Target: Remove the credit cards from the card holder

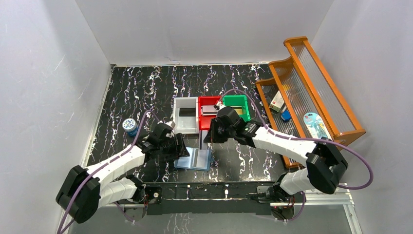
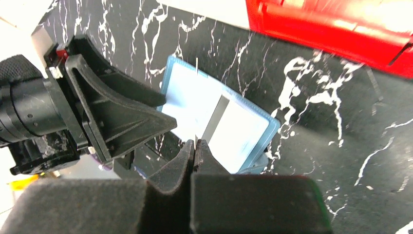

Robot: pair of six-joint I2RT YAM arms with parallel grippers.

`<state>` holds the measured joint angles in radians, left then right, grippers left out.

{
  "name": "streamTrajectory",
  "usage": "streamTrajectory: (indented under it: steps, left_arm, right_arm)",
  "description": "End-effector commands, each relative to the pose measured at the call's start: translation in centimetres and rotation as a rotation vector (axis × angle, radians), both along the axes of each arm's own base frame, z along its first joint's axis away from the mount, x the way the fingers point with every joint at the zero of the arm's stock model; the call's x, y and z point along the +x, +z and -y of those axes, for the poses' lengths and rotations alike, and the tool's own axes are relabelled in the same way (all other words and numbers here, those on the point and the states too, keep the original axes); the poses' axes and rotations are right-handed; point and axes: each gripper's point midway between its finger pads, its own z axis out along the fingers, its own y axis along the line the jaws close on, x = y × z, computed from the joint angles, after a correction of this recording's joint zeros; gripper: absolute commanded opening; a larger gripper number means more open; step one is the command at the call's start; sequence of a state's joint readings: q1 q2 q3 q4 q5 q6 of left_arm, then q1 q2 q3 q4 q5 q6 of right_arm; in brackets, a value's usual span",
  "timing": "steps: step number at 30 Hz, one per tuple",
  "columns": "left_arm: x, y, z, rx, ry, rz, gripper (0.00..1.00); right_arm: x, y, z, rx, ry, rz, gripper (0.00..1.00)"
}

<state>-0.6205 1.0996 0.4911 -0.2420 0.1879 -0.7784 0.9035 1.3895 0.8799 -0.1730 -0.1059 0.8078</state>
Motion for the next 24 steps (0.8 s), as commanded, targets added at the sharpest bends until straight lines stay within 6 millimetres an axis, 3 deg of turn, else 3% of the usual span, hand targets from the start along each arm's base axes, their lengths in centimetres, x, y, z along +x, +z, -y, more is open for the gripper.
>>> streamTrajectory:
  steps: [1,7,16,19,24]
  left_arm:
    - [1.4,2.3,-0.8,0.015,0.053,0.088,0.60]
    - [1.6,4.0,-2.4,0.034,0.128,0.153,0.74]
    - [2.6,7.3,-5.9,0.099,0.263,0.297,0.97]
    - [2.9,8.2,-6.6,0.135,0.272,0.334,0.98]
    - [3.7,9.6,-8.2,0.242,0.246,0.392,0.98]
  right_arm:
    - [2.8,3.7,0.8,-0.029,-0.034,0.188,0.00]
    - [5.1,5.5,1.5,-0.076,-0.060,0.327,0.00]
    - [11.1,9.7,4.9,-0.301,-0.178,0.663,0.00]
    - [12.7,10.4,5.7,-0.396,-0.165,0.750,0.00]
    - [14.6,9.4,4.7,-0.547,-0.020,0.807,0.00]
